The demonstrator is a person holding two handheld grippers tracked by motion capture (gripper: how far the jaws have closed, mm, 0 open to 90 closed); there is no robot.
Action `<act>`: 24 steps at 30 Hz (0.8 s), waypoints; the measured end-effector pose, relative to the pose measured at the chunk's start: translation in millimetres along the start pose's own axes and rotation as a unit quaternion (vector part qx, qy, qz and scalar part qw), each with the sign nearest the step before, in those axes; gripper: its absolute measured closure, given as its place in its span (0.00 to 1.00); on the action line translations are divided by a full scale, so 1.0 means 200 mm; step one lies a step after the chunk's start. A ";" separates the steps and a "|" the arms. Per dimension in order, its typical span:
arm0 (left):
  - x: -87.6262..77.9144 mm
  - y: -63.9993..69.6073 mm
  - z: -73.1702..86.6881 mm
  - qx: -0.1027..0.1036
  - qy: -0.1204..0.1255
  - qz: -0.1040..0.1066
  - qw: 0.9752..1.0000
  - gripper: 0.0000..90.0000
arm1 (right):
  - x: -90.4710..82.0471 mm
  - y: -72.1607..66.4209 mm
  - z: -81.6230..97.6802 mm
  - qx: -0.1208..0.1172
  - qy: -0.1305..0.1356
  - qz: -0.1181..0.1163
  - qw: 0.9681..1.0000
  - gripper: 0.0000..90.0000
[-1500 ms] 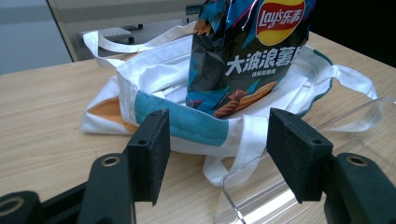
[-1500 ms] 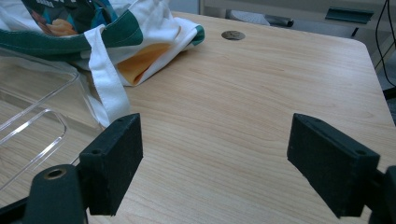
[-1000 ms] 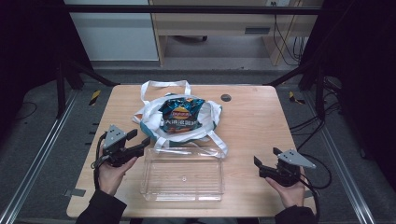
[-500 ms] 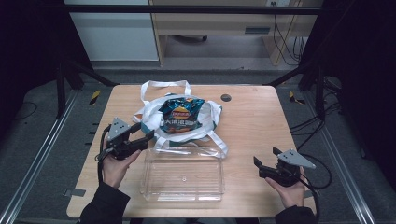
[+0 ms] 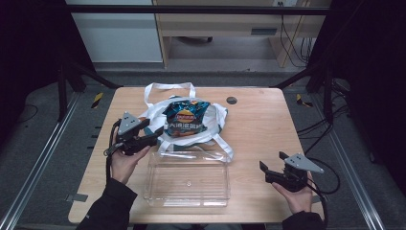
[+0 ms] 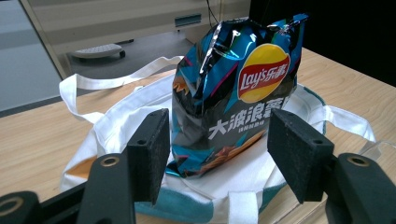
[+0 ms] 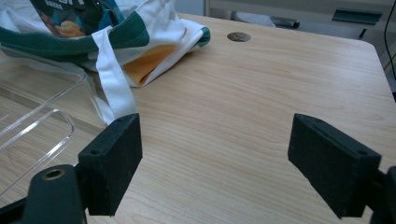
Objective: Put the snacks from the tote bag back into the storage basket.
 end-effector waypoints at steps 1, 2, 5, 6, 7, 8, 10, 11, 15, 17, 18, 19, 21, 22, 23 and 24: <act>0.00 0.00 0.00 0.000 0.000 0.000 1.000 0.43 | 0.00 0.00 0.00 -0.001 0.000 0.000 1.000 0.20; 0.01 0.00 -0.01 -0.001 0.001 0.000 1.000 0.43 | 0.00 0.00 0.00 -0.001 0.000 0.000 1.000 0.20; 0.03 0.00 -0.03 -0.004 0.002 0.000 1.000 0.43 | 0.00 0.00 0.00 -0.001 0.000 -0.001 1.000 0.20; 0.03 0.00 -0.03 -0.002 0.001 -0.001 1.000 0.43 | 0.00 0.00 0.00 -0.001 0.000 -0.001 1.000 0.20; 0.03 -0.01 -0.04 0.000 -0.001 -0.003 1.000 0.43 | 0.00 0.00 0.00 -0.001 0.000 -0.001 1.000 0.20; 0.04 -0.01 -0.04 0.002 -0.002 -0.005 1.000 0.43 | 0.00 0.00 0.00 -0.002 0.000 -0.001 1.000 0.20; 0.04 -0.01 -0.05 0.002 -0.002 -0.005 1.000 0.43 | 0.01 0.00 0.00 -0.002 -0.002 -0.001 1.000 0.20; 0.05 -0.01 -0.06 0.002 -0.002 -0.007 1.000 0.43 | 0.01 0.00 0.00 -0.001 -0.003 -0.003 1.000 0.20; 0.05 -0.02 -0.08 0.003 0.000 -0.009 1.000 0.43 | 0.01 0.00 0.00 -0.003 -0.004 -0.002 1.000 0.20; 0.05 -0.02 -0.08 0.003 0.002 -0.009 1.000 0.43 | 0.01 0.00 0.00 -0.006 -0.004 -0.002 1.000 0.20; 0.06 -0.02 -0.09 0.004 0.001 -0.010 1.000 0.43 | 0.01 0.00 0.00 -0.006 -0.004 -0.002 1.000 0.20; 0.06 -0.02 -0.09 0.008 -0.001 -0.012 1.000 0.43 | 0.01 0.00 0.00 -0.006 -0.004 -0.002 1.000 0.20; 0.07 -0.02 -0.10 0.010 0.000 -0.013 1.000 0.43 | 0.01 -0.01 0.00 -0.007 -0.005 -0.002 1.000 0.20; 0.07 -0.02 -0.10 0.010 0.000 -0.013 1.000 0.43 | 0.01 -0.01 0.00 -0.007 -0.005 -0.002 1.000 0.20; 0.07 -0.02 -0.11 0.010 0.001 -0.013 1.000 0.43 | 0.01 -0.01 0.00 -0.009 -0.005 -0.001 1.000 0.20; 0.09 -0.02 -0.12 0.011 0.001 -0.013 1.000 0.43 | 0.01 -0.01 0.00 -0.010 -0.005 -0.001 1.000 0.20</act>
Point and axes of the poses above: each handheld gripper's, and its own axes: x roughly forward along the jaws, z roughly out of its underside, y roughly to its right, the point moved 10 cm from there along x, roughly forward along the jaws, and after that the axes turned 10 degrees about -y, right-handed, at the moved point
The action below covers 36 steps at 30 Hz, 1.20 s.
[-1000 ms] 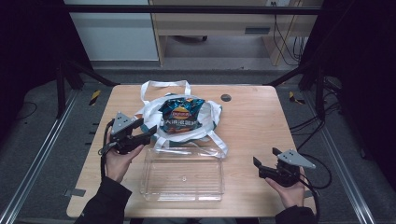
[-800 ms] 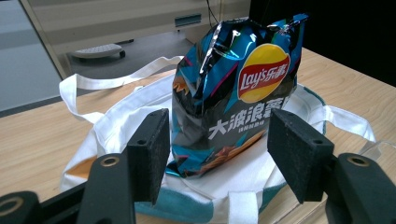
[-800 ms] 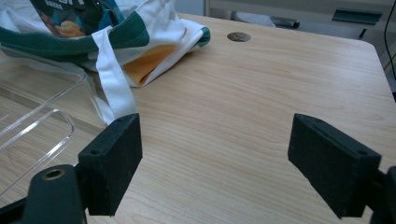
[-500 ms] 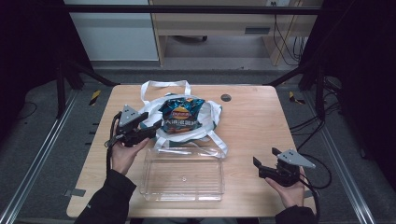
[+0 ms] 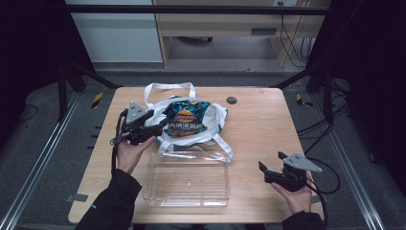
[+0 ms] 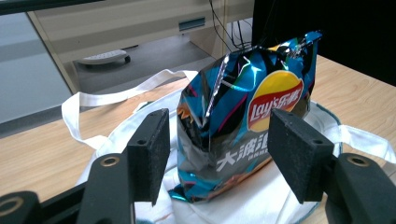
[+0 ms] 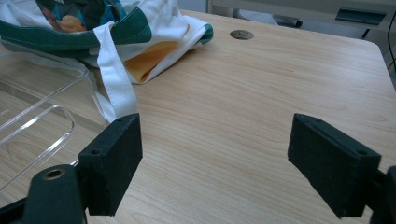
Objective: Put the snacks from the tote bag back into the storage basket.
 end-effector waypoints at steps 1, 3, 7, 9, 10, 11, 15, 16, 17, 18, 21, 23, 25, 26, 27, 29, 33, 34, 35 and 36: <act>0.01 0.00 0.00 0.002 -0.001 0.000 1.000 0.43 | 0.00 0.00 0.00 0.000 0.000 0.000 1.000 0.20; 0.02 0.00 -0.01 0.006 -0.002 -0.001 1.000 0.43 | 0.00 0.00 0.00 -0.001 0.000 0.000 1.000 0.20; 0.05 0.00 -0.03 0.005 -0.002 0.000 1.000 0.43 | 0.00 0.00 0.00 0.000 0.000 0.000 1.000 0.20; 0.07 0.00 -0.04 0.004 -0.003 0.001 1.000 0.43 | 0.00 0.00 0.00 0.000 0.000 -0.001 1.000 0.20; 0.07 0.00 -0.04 0.004 -0.003 0.001 1.000 0.43 | 0.00 0.00 0.00 0.000 0.000 -0.001 1.000 0.20; 0.08 0.00 -0.04 0.003 -0.004 0.000 1.000 0.43 | 0.00 0.00 0.00 -0.001 0.000 -0.001 1.000 0.20; 0.10 0.01 -0.05 0.005 -0.006 0.001 1.000 0.43 | 0.00 0.00 0.00 -0.002 -0.001 -0.001 1.000 0.20; 0.10 0.01 -0.05 0.005 -0.006 0.001 1.000 0.44 | 0.00 0.00 0.00 -0.001 -0.001 -0.002 1.000 0.20; 0.11 0.01 -0.05 0.005 -0.004 -0.001 1.000 0.44 | 0.00 0.00 0.00 -0.002 -0.001 -0.002 1.000 0.20; 0.11 0.01 -0.05 0.005 -0.004 -0.001 1.000 0.44 | 0.00 0.00 0.00 -0.002 -0.001 -0.002 1.000 0.20; 0.14 0.00 -0.05 0.010 -0.011 -0.003 1.000 0.44 | 0.00 0.00 0.00 -0.002 -0.001 -0.002 1.000 0.20; 0.15 0.00 -0.04 0.009 -0.013 -0.002 1.000 0.44 | 0.00 0.00 0.00 -0.002 -0.001 -0.002 1.000 0.20; 0.15 0.00 -0.05 0.009 -0.013 -0.002 1.000 0.44 | 0.00 0.00 0.00 -0.002 -0.002 -0.002 1.000 0.20; 0.16 0.00 -0.05 0.011 -0.013 -0.002 1.000 0.45 | 0.00 0.00 0.00 -0.002 -0.001 -0.002 1.000 0.20; 0.16 0.00 -0.05 0.011 -0.013 -0.001 1.000 0.45 | 0.00 0.00 0.00 -0.003 -0.001 -0.002 1.000 0.20; 0.18 0.00 -0.05 0.012 -0.015 -0.001 1.000 0.46 | 0.00 -0.01 0.00 -0.002 -0.001 -0.003 1.000 0.20; 0.20 0.01 -0.06 0.017 -0.018 0.002 1.000 0.47 | 0.00 -0.01 0.00 -0.003 0.000 -0.003 1.000 0.20; 0.20 0.01 -0.07 0.019 -0.019 0.001 1.000 0.47 | 0.00 -0.01 0.00 -0.003 0.000 -0.004 1.000 0.20; 0.21 0.01 -0.07 0.022 -0.022 -0.001 1.000 0.47 | 0.00 -0.01 0.00 -0.003 0.001 -0.004 1.000 0.20; 0.21 0.01 -0.07 0.022 -0.022 -0.001 1.000 0.48 | 0.00 -0.01 0.00 -0.003 0.001 -0.004 1.000 0.20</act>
Point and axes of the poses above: each handheld gripper's, and its own axes: x roughly forward along the jaws, z roughly out of its underside, y roughly to its right, the point moved 10 cm from there along x, roughly forward along the jaws, and after that the axes turned 10 degrees about -y, right-handed, at the moved point
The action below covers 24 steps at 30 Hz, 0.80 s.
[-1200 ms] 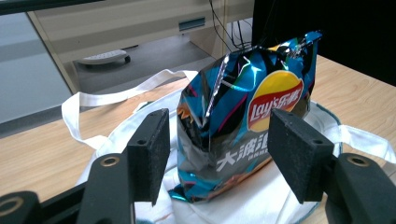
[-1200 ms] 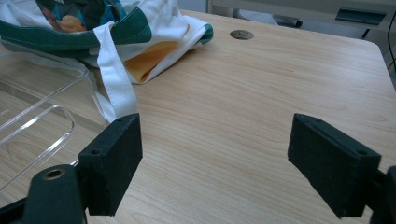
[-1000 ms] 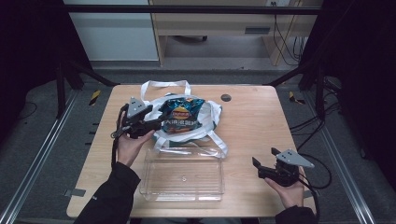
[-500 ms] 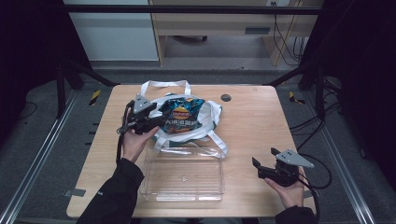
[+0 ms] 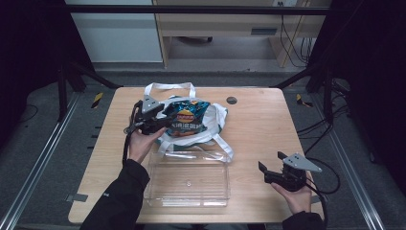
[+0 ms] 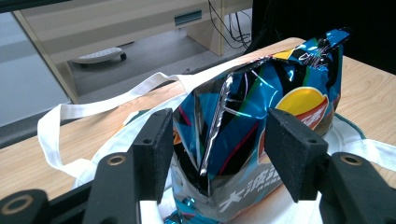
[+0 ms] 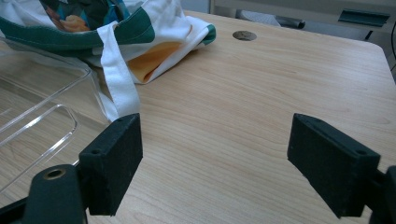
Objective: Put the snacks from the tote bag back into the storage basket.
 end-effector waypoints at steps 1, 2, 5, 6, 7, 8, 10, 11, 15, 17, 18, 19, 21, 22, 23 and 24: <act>0.01 0.00 -0.01 0.000 0.001 0.000 1.000 0.48 | 0.00 0.00 0.00 -0.001 0.000 0.000 1.000 0.20; 0.01 0.00 -0.01 0.003 -0.002 0.000 1.000 0.48 | 0.00 0.00 0.00 -0.001 0.000 -0.001 1.000 0.20; 0.03 0.00 -0.01 0.000 -0.002 0.004 1.000 0.49 | 0.00 0.00 0.00 -0.001 0.000 -0.001 1.000 0.20; 0.03 0.00 -0.01 0.001 -0.005 0.003 1.000 0.49 | 0.00 0.00 0.00 -0.002 0.000 0.000 1.000 0.20; 0.04 0.00 -0.01 0.002 -0.006 0.002 1.000 0.49 | 0.00 0.00 0.00 -0.002 0.000 0.000 1.000 0.20; 0.04 -0.01 -0.01 0.003 -0.010 0.003 1.000 0.49 | 0.00 0.00 0.00 -0.002 -0.001 0.000 1.000 0.20; 0.05 -0.01 -0.01 -0.001 -0.010 0.001 1.000 0.55 | 0.00 -0.01 0.00 -0.004 0.000 -0.001 1.000 0.21; 0.05 -0.01 -0.01 -0.001 -0.010 0.001 1.000 0.57 | 0.00 -0.01 0.00 -0.004 0.000 -0.001 1.000 0.21; 0.07 -0.01 -0.01 -0.003 -0.011 -0.006 1.000 0.64 | 0.00 0.00 0.00 -0.005 0.000 -0.001 1.000 0.21; 0.06 -0.01 -0.01 -0.007 -0.010 -0.010 1.000 0.71 | 0.00 0.00 0.00 -0.005 0.000 -0.001 1.000 0.21; 0.06 -0.01 -0.01 -0.009 -0.009 -0.010 1.000 0.71 | 0.00 0.00 0.00 -0.005 0.000 -0.001 1.000 0.21; 0.06 -0.01 -0.01 -0.008 -0.009 -0.010 1.000 0.73 | 0.00 0.00 0.00 -0.005 0.001 -0.001 1.000 0.21; 0.05 -0.01 -0.01 -0.007 -0.010 -0.009 1.000 0.76 | 0.00 0.00 0.00 -0.005 0.001 -0.001 1.000 0.21; 0.05 -0.01 -0.01 -0.006 -0.011 -0.009 1.000 0.76 | 0.00 0.00 0.00 -0.005 0.001 -0.001 1.000 0.21; 0.05 -0.02 -0.01 -0.009 -0.013 -0.008 1.000 0.81 | 0.00 0.00 0.00 -0.005 0.001 -0.001 1.000 0.21; 0.05 -0.02 0.00 -0.012 -0.013 -0.008 1.000 0.81 | 0.00 0.00 0.00 -0.005 0.001 -0.001 1.000 0.21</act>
Point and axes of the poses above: each handheld gripper's, and its own axes: x roughly forward along the jaws, z roughly out of its underside, y roughly to its right, the point moved 10 cm from there along x, roughly forward along the jaws, and after that the axes turned 10 degrees about -y, right-handed, at the moved point
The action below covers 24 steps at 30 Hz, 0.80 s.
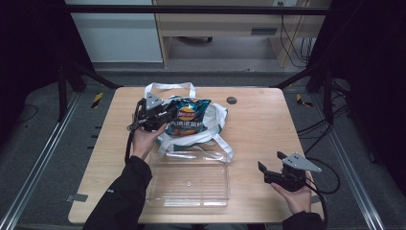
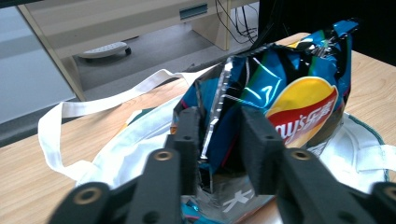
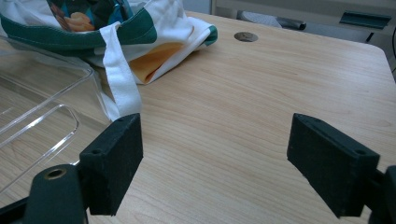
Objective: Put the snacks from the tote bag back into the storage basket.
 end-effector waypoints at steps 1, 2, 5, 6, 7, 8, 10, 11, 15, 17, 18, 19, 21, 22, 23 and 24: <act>0.00 0.00 0.00 -0.002 -0.002 -0.001 1.000 0.86 | 0.00 0.00 0.00 0.000 0.000 0.000 1.000 0.21; 0.00 0.00 0.01 -0.005 -0.008 0.001 1.000 0.86 | 0.00 0.00 0.00 0.000 0.000 0.000 1.000 0.21; -0.01 0.00 0.02 -0.005 -0.010 0.003 1.000 0.94 | 0.00 0.00 0.00 -0.001 -0.001 0.000 1.000 0.21; -0.02 0.00 0.02 -0.004 -0.012 0.004 1.000 0.95 | 0.00 0.00 0.00 0.000 -0.001 0.001 1.000 0.21; -0.02 0.01 0.03 -0.005 -0.010 0.004 1.000 0.97 | 0.00 0.00 0.00 0.000 -0.001 0.001 1.000 0.21; -0.02 0.01 0.03 -0.005 -0.010 0.004 1.000 0.97 | 0.00 0.00 0.00 0.000 -0.001 0.001 1.000 0.21; -0.03 0.01 0.04 -0.003 -0.010 0.003 1.000 0.98 | 0.00 0.00 0.00 0.000 -0.001 0.001 1.000 0.21; -0.03 0.01 0.04 -0.003 -0.010 0.003 1.000 0.99 | 0.00 0.00 0.00 0.000 -0.001 0.001 1.000 0.21; -0.04 0.03 0.05 -0.006 -0.007 0.011 1.000 0.99 | 0.00 0.00 0.00 -0.001 -0.001 0.000 1.000 0.21; -0.04 0.03 0.06 -0.008 -0.012 0.014 1.000 0.97 | 0.00 0.00 0.00 0.000 -0.001 0.000 1.000 0.21; -0.04 0.03 0.06 -0.011 -0.011 0.015 1.000 0.91 | 0.00 0.00 0.00 0.000 -0.001 0.000 1.000 0.21; -0.05 0.02 0.05 -0.004 -0.006 0.013 1.000 0.78 | 0.00 0.00 0.00 -0.001 -0.001 0.000 1.000 0.21; -0.05 0.02 0.04 0.001 -0.004 0.011 1.000 0.65 | 0.00 0.00 0.00 -0.001 0.000 0.000 1.000 0.21; -0.05 0.01 0.03 0.004 0.000 0.007 1.000 0.65 | 0.00 0.00 0.00 -0.001 0.000 0.000 1.000 0.21; -0.05 0.01 0.01 0.007 0.003 0.014 1.000 0.58 | 0.00 0.00 0.00 -0.001 -0.001 0.000 1.000 0.21; -0.05 0.01 0.01 0.007 0.003 0.014 1.000 0.56 | 0.00 0.00 0.00 -0.001 -0.001 0.000 1.000 0.21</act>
Point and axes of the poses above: each handheld gripper's, and its own axes: x roughly forward along the jaws, z roughly out of its underside, y roughly to its right, the point moved 10 cm from there along x, roughly forward along the jaws, and after that the axes turned 10 degrees about -y, right-handed, at the moved point
